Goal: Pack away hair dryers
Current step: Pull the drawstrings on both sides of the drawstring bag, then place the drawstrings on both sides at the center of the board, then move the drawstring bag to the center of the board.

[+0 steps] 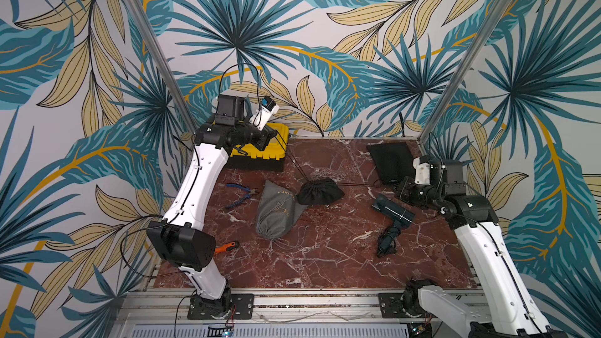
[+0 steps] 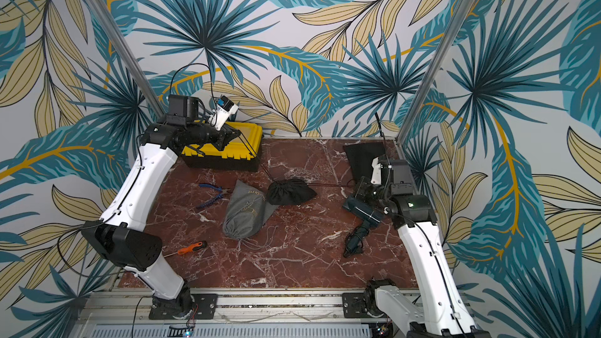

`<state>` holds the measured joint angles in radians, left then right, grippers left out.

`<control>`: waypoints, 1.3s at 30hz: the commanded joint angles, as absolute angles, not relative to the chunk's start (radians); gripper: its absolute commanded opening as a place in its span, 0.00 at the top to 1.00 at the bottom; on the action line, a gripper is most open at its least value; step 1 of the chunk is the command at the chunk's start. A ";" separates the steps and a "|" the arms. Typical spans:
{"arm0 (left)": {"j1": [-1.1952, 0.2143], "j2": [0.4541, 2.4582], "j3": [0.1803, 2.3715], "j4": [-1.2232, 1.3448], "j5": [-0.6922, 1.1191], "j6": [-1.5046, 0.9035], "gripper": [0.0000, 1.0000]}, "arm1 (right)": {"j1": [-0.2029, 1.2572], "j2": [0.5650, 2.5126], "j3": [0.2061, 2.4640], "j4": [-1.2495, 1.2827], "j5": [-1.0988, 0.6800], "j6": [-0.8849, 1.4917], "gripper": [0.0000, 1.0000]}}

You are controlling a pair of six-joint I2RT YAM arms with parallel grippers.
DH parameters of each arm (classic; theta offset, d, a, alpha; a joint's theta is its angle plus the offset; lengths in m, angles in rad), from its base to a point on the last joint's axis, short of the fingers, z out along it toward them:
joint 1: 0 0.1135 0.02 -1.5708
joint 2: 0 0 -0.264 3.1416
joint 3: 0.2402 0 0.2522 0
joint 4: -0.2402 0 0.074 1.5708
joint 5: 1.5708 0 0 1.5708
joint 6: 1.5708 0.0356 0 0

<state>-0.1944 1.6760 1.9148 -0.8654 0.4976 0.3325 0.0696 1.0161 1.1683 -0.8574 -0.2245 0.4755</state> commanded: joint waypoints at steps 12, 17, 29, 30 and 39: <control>-0.372 1.440 1.532 -0.841 0.483 0.374 1.00 | 0.418 1.086 0.925 -0.664 -0.236 0.602 1.00; -0.452 1.469 1.458 -0.841 0.476 0.370 1.00 | 0.518 1.182 0.843 -0.556 -0.231 0.682 1.00; -0.492 1.609 1.524 -0.840 0.429 0.327 0.34 | 0.611 1.506 0.902 -0.411 -0.212 0.787 1.00; -0.491 1.606 1.534 -0.841 0.423 0.330 0.29 | 0.612 1.538 0.924 -0.414 -0.209 0.783 0.99; -0.483 1.502 1.628 -0.856 0.363 0.319 0.05 | 0.615 1.746 1.108 -0.403 -0.210 0.767 0.97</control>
<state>-0.4892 1.5822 1.5696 -0.8536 0.3786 0.3214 0.6098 1.7008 1.0641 -0.4339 -0.2169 0.7696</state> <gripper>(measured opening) 0.936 0.064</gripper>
